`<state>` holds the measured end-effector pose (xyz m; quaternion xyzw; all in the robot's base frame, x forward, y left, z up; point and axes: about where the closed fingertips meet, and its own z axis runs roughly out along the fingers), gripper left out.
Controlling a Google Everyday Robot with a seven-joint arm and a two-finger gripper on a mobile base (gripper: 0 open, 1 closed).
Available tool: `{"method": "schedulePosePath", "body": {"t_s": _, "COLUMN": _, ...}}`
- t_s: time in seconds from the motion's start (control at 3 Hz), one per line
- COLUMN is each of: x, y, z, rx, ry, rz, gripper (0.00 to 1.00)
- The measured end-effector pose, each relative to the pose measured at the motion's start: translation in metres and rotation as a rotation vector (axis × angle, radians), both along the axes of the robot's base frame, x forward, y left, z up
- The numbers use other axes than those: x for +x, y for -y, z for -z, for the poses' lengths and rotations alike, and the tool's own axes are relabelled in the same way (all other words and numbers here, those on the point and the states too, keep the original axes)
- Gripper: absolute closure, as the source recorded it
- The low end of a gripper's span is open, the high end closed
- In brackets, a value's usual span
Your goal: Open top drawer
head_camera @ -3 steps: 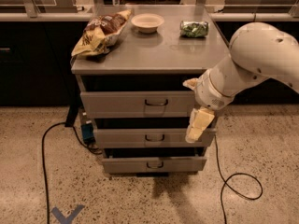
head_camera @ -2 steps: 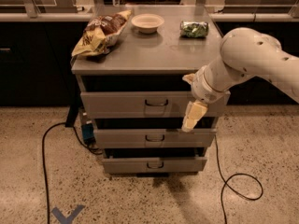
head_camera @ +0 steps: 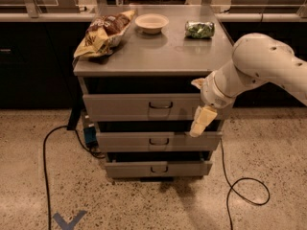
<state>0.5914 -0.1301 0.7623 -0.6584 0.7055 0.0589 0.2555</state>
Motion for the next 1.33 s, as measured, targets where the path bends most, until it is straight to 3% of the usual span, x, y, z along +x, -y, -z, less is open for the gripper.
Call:
{"method": "schedulePosePath", "body": {"t_s": 0.67, "x": 0.024, "y": -0.008, "z": 0.033, "rx": 0.172, "ry": 0.005, "rz": -0.023, "gripper": 0.00}}
{"method": "schedulePosePath", "body": {"t_s": 1.0, "x": 0.024, "y": -0.008, "z": 0.034, "rx": 0.174, "ry": 0.003, "rz": -0.024, "gripper": 0.00}}
{"method": "schedulePosePath", "body": {"t_s": 1.33, "x": 0.043, "y": -0.020, "z": 0.051, "rx": 0.190, "ry": 0.003, "rz": -0.034, "gripper": 0.00}}
